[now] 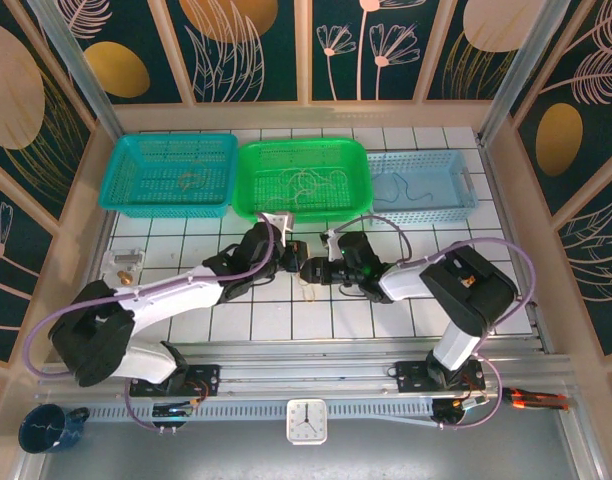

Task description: Untangle the cables

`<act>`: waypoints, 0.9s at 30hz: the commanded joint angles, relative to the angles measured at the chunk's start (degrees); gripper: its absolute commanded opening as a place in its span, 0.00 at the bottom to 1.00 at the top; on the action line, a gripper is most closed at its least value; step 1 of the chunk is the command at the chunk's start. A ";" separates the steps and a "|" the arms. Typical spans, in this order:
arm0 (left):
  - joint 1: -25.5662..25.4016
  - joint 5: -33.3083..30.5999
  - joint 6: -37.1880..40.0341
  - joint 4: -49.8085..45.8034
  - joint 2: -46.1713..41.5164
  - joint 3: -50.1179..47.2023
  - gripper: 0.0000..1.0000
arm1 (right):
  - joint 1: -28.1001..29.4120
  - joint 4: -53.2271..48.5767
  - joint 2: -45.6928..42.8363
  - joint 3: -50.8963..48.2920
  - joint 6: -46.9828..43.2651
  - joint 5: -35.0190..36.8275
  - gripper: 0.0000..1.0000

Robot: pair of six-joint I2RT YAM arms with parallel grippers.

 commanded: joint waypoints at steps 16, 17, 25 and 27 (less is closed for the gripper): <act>-0.34 -2.43 -0.38 -3.69 -10.51 -0.22 0.00 | -0.94 -1.22 -3.65 -2.70 1.59 5.72 0.43; -0.40 -2.79 -0.63 -2.88 -10.32 -1.32 0.00 | -1.36 -2.14 -4.82 -2.87 1.19 6.08 0.43; -0.34 -7.07 -1.97 0.43 -9.67 -8.66 0.00 | -5.51 -6.57 -11.70 -2.89 -0.96 6.40 0.43; -0.38 -7.72 -2.27 0.84 -9.78 -10.08 0.00 | -6.04 -7.22 -12.37 -2.45 -1.36 6.23 0.43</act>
